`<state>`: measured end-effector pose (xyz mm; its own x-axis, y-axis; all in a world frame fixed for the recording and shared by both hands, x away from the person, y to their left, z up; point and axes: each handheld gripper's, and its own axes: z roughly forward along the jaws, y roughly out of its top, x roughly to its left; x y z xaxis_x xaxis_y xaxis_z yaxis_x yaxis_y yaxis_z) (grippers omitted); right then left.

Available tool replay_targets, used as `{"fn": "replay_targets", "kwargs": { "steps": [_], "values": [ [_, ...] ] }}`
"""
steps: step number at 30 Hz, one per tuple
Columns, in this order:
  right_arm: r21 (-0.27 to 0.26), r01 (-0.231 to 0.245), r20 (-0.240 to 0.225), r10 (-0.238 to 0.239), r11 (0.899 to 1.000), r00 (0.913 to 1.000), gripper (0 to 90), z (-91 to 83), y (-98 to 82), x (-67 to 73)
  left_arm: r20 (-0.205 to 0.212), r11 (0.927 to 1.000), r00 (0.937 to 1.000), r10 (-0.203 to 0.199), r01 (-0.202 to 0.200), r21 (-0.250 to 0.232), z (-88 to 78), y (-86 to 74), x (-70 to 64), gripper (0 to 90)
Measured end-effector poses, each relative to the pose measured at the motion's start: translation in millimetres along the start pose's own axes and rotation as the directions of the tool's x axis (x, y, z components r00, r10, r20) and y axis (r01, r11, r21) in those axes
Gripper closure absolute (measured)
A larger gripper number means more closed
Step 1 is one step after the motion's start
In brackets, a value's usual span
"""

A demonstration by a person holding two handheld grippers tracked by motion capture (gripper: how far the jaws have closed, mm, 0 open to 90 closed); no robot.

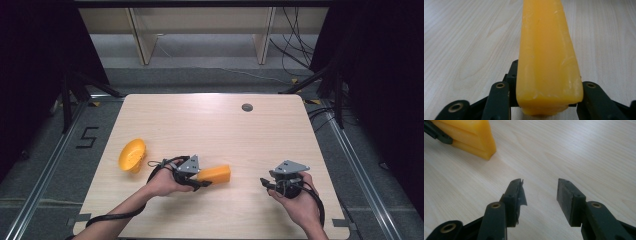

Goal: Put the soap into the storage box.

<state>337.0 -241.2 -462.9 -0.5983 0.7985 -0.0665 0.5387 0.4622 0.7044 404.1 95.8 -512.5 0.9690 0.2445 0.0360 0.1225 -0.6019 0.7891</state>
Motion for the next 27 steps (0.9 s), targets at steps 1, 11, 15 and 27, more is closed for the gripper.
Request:
{"fn": "replay_targets", "kwargs": {
  "steps": [1, 11, 15, 27],
  "values": [
    [0.003, -0.002, 0.001, 0.002, 1.0, 1.0, 55.4, 0.0, -0.2, -0.2, -0.007, 1.0, 1.0, 0.005, -0.005, 0.001, 0.1, 1.2, -2.8, 59.8],
    [0.0, -0.004, -0.001, 0.004, 1.0, 1.0, 55.3, -0.5, -0.4, 0.0, -0.095, 0.9994, 0.9949, -0.034, 0.035, 0.001, -3.3, 5.7, -17.6, 60.1],
    [0.001, -0.021, -0.002, 0.021, 1.0, 0.9998, 55.3, -0.8, -0.5, 1.4, -0.117, 0.9982, 0.9914, -0.058, 0.06, 0.007, -7.5, 7.0, -20.0, 60.1],
    [-0.01, -0.009, 0.001, 0.009, 1.0, 1.0, 55.1, -1.3, 0.2, 0.6, -0.163, 0.9555, 0.9425, -0.292, 0.279, -0.096, -43.6, 12.9, -36.2, 60.2]
  ]
}}
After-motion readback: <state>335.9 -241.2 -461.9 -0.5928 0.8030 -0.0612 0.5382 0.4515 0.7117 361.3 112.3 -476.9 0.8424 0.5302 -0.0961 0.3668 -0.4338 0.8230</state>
